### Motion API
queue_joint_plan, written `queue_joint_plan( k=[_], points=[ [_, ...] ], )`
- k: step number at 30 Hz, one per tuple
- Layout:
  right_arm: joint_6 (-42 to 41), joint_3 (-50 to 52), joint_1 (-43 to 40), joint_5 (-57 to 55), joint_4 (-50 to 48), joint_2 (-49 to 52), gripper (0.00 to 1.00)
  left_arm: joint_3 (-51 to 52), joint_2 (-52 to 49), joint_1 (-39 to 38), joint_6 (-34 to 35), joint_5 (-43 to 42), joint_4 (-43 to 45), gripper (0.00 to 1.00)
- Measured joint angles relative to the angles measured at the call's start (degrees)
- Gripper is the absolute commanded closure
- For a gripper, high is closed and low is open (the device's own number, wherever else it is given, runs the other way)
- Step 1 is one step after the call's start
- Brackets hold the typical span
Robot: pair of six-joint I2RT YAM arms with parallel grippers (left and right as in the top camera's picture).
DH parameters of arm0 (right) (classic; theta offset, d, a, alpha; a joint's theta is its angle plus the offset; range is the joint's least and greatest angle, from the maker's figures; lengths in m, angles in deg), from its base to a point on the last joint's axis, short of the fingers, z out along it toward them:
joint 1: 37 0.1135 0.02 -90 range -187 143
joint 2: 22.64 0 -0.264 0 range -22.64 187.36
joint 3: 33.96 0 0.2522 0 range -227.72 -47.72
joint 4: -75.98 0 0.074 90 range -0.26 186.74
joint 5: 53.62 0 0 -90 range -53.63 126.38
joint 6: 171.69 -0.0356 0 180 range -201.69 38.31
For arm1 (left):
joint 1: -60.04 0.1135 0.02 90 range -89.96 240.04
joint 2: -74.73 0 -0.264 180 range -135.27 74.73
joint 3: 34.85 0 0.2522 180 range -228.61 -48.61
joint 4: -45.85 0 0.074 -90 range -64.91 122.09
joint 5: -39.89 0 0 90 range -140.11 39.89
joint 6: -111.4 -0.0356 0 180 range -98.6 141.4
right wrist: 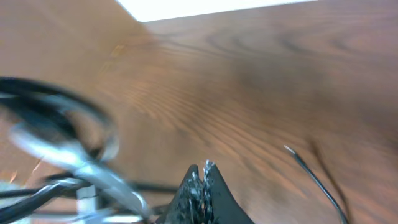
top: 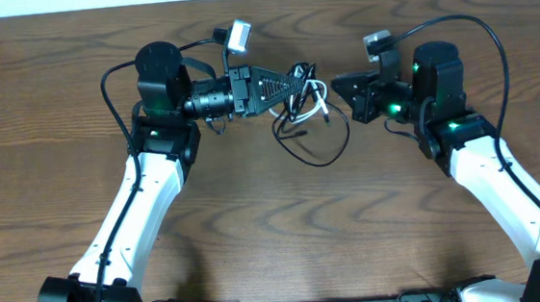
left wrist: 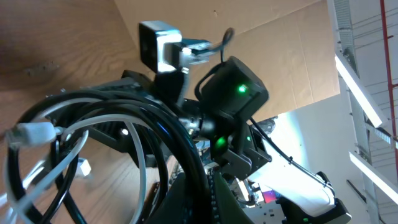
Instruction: Untangle cables
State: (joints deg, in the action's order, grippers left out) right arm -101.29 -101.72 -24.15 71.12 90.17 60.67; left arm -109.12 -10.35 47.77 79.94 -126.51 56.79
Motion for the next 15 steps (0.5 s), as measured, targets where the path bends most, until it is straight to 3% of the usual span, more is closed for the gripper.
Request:
queue_joint_plan(
  k=[5,9,14,15],
  points=[
    [-2.8,0.0,-0.4,-8.0,7.2,0.1,0.98,0.0,0.0,0.0,0.0,0.0,0.0,0.92],
    [-1.6,0.0,-0.4,-7.2,5.6,0.2,0.68,0.0,0.0,0.0,0.0,0.0,0.0,0.93],
    [0.6,0.0,-0.4,-1.6,5.2,0.2,0.57,0.0,0.0,0.0,0.0,0.0,0.0,0.93],
    [1.0,0.0,-0.4,-0.7,5.1,0.2,0.5,0.0,0.0,0.0,0.0,0.0,0.0,0.93]
  ],
)
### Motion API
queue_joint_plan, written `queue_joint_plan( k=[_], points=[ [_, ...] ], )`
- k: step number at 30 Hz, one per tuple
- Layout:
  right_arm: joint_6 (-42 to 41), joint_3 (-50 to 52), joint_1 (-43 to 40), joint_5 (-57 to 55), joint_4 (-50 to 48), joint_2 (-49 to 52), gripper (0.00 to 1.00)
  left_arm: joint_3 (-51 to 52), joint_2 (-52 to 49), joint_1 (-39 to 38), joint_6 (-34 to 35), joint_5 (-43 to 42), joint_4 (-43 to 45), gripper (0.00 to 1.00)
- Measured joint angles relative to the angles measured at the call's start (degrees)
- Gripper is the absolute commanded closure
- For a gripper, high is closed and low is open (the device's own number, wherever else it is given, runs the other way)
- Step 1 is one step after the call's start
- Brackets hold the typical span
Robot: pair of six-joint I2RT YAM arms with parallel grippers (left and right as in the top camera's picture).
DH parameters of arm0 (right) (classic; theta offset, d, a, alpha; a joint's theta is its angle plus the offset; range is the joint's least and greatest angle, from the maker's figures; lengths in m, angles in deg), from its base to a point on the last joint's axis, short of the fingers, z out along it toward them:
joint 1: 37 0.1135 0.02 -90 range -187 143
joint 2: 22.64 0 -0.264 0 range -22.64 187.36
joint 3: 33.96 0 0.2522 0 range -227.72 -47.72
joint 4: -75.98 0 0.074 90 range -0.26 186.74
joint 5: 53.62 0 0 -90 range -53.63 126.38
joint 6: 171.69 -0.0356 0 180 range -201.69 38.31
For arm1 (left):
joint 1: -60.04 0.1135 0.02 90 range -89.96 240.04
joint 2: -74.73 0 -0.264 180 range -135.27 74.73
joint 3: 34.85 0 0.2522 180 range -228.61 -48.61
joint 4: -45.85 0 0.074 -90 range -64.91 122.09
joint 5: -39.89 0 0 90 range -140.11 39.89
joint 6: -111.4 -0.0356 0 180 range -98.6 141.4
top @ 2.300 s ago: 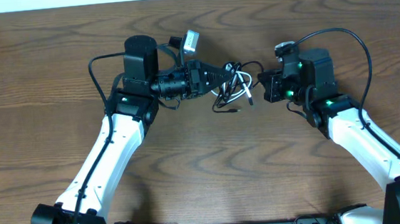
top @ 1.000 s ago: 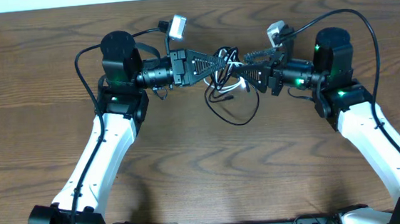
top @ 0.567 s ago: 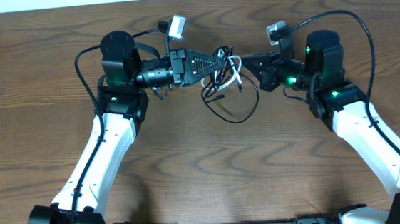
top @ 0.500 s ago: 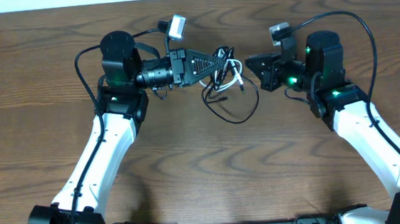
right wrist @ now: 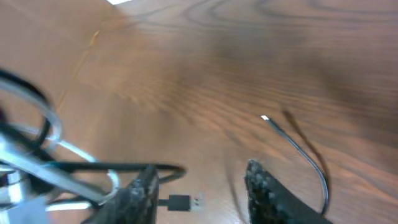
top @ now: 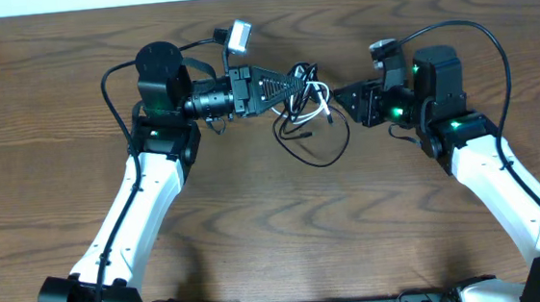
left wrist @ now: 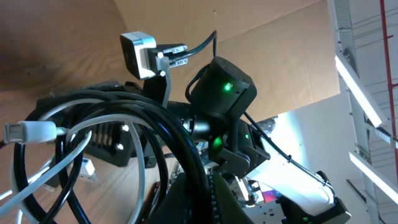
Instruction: Untangle cables
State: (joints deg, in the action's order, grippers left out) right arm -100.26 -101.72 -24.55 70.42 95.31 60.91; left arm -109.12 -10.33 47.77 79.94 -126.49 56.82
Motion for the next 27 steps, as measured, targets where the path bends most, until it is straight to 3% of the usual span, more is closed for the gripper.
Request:
queue_joint_plan(
  k=[8,12,27],
  points=[
    [2.7,0.0,-1.9,8.7,-0.1,-3.0,0.48,0.0,0.0,0.0,0.0,1.0,-0.3,0.92],
    [2.3,0.0,-2.1,10.2,-1.9,-8.2,0.49,0.0,0.0,0.0,-1.1,2.7,-5.7,0.92],
    [-11.4,0.0,4.5,7.5,-6.3,-4.7,0.54,0.0,0.0,-0.6,-1.7,7.5,-8.7,0.93]
  ],
)
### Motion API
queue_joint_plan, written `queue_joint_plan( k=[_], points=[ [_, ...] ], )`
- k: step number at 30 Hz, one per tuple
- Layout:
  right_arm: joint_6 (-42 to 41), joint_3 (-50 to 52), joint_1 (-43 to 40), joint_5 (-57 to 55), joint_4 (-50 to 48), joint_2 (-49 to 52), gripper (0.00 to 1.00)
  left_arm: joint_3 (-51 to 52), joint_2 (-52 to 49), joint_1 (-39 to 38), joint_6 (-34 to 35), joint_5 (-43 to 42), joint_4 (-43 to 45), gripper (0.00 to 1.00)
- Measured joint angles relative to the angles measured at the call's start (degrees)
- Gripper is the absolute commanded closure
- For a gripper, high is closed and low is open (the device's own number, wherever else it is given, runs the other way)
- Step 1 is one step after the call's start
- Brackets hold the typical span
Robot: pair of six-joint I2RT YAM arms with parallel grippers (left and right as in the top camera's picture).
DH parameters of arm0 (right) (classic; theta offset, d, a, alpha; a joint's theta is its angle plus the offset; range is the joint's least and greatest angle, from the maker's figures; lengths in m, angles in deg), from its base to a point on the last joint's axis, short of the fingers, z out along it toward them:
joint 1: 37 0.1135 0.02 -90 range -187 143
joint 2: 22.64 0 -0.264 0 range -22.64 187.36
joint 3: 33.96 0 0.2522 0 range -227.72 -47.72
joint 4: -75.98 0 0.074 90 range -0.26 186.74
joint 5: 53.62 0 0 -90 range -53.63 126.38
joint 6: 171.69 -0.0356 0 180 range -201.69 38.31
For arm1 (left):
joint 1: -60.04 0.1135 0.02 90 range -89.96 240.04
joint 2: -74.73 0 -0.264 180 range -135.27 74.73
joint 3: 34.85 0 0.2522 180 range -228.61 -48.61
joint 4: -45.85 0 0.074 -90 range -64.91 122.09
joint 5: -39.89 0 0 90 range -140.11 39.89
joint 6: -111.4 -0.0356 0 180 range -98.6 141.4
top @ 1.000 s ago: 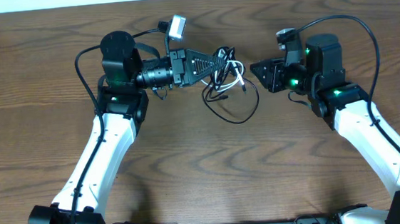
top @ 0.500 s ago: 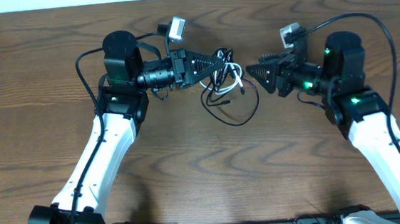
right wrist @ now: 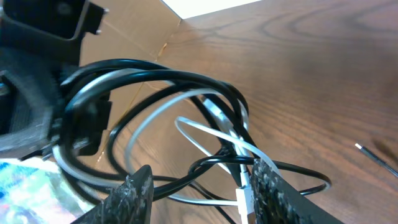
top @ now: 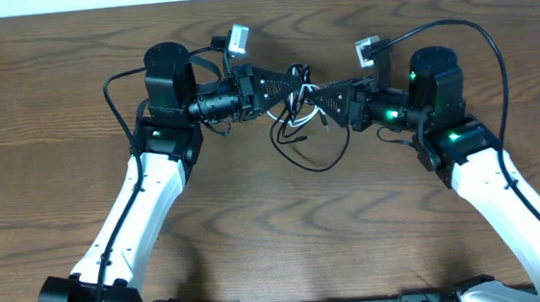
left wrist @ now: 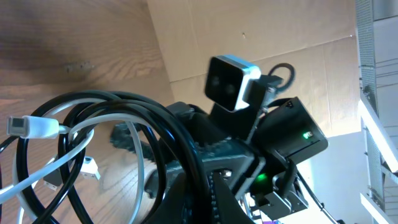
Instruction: Untangle cables
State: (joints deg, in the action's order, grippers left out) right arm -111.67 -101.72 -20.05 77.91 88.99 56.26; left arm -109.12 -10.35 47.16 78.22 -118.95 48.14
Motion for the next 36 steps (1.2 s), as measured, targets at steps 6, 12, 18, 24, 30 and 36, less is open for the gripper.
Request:
queue_joint_plan(
  k=[6,12,18,24,30,36],
  points=[
    [-2.4,0.0,0.9,-3.2,-0.2,1.4,0.56,0.0,0.0,0.0,0.0,0.0,0.0,0.93],
    [-1.6,0.0,2.0,-7.1,-0.5,4.0,0.6,0.0,0.0,-1.5,0.0,0.2,0.0,0.93],
    [-0.3,0.0,2.7,-7.0,-6.1,5.8,0.54,0.0,0.0,-3.0,0.0,0.4,-0.2,0.93],
    [-1.8,-0.1,2.9,-9.0,-3.1,6.2,0.58,0.0,0.0,-3.0,0.1,0.5,-0.2,0.93],
    [-6.9,-1.3,3.1,-14.6,10.2,9.8,0.58,0.9,-1.2,-2.2,4.3,1.3,10.2,0.93],
    [-7.3,-1.3,-0.8,-20.0,17.6,11.1,0.58,1.0,-1.5,1.6,11.1,-0.1,20.9,0.92]
  ],
)
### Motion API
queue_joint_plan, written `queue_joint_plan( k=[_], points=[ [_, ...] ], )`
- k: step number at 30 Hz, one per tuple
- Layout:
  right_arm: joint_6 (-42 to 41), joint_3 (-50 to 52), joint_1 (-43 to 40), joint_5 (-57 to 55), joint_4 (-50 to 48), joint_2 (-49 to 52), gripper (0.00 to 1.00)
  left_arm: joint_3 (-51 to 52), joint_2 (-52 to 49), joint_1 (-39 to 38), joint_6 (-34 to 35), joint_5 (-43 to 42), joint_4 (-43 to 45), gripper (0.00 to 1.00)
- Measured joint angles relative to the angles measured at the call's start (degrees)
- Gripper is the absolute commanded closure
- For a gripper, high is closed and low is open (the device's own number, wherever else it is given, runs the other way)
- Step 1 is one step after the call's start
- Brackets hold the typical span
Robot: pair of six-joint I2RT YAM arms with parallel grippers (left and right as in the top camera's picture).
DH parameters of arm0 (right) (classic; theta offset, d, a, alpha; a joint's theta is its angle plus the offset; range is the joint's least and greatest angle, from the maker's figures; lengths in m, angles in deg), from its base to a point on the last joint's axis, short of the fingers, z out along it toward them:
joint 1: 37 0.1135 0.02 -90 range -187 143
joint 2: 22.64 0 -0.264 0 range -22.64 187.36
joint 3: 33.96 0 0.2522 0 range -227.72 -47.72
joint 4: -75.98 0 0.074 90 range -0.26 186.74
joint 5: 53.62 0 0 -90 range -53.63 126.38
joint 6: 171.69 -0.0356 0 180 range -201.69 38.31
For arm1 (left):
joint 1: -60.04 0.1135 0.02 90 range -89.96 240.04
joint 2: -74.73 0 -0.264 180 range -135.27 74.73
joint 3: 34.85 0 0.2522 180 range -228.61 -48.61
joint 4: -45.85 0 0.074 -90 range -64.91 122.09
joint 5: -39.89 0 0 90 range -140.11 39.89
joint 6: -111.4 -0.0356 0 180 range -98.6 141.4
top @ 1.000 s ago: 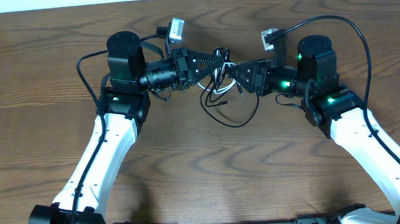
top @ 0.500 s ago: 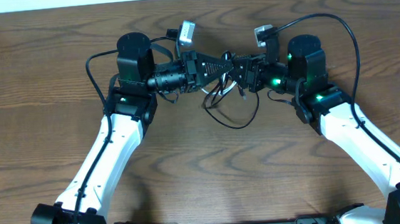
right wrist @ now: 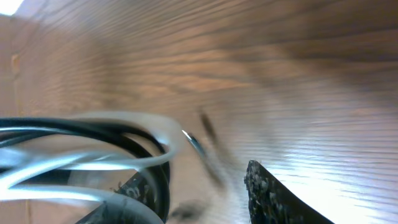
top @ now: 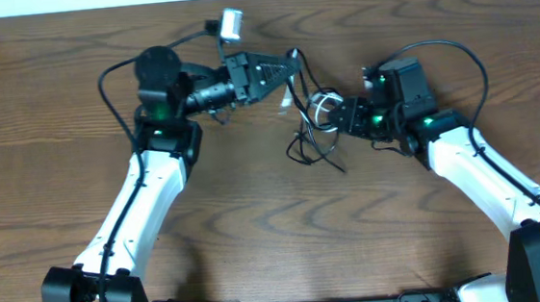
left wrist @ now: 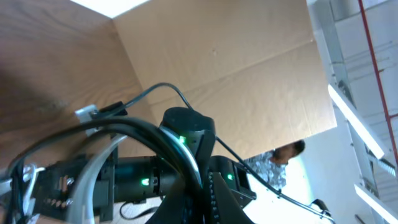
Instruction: Untangle cables
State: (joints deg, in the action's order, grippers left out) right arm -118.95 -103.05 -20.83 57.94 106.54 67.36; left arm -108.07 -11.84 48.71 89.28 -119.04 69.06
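Observation:
A tangle of black and white cables [top: 310, 138] hangs between my two grippers above the table. My left gripper [top: 288, 68] is lifted at the back and is shut on a black cable [left wrist: 155, 134]; its fingertips [left wrist: 205, 199] pinch that strand. My right gripper [top: 337, 117] is at the right side of the tangle and is open [right wrist: 199, 199]. Black cable loops [right wrist: 93, 127] and a white cable loop [right wrist: 143, 163] lie against its left finger [right wrist: 134, 190]. Its right finger [right wrist: 273, 193] is bare. Motion blur hides finer detail.
The wooden table [top: 276, 228] stretches in front of the tangle. A cardboard wall [left wrist: 217, 62] stands beyond the table's far side. A loose black cable end [top: 334, 163] trails toward the front.
My left gripper has lifted and drawn back with its cable. My right arm has dropped lower and swung, still open at the tangle. The bundle now hangs stretched between them.
My left gripper held the bundle throughout. The right gripper was shut and apart from the bundle, then open beside it, then open with its fingers at the loops. Now the left holds higher and the loops rest on the right's left finger.

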Motion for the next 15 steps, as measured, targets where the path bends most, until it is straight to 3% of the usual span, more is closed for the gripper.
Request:
queue_joint_plan(
  k=[10,15],
  points=[
    [6.1,0.1,-6.8,-6.1,9.8,0.4,0.63,0.0,0.1,4.5,3.5,-1.9,1.7,0.92],
    [10.8,0.4,-10.2,-8.4,13.5,0.6,0.68,-0.1,0.2,4.9,0.1,-4.0,-0.8,0.93]
  ],
)
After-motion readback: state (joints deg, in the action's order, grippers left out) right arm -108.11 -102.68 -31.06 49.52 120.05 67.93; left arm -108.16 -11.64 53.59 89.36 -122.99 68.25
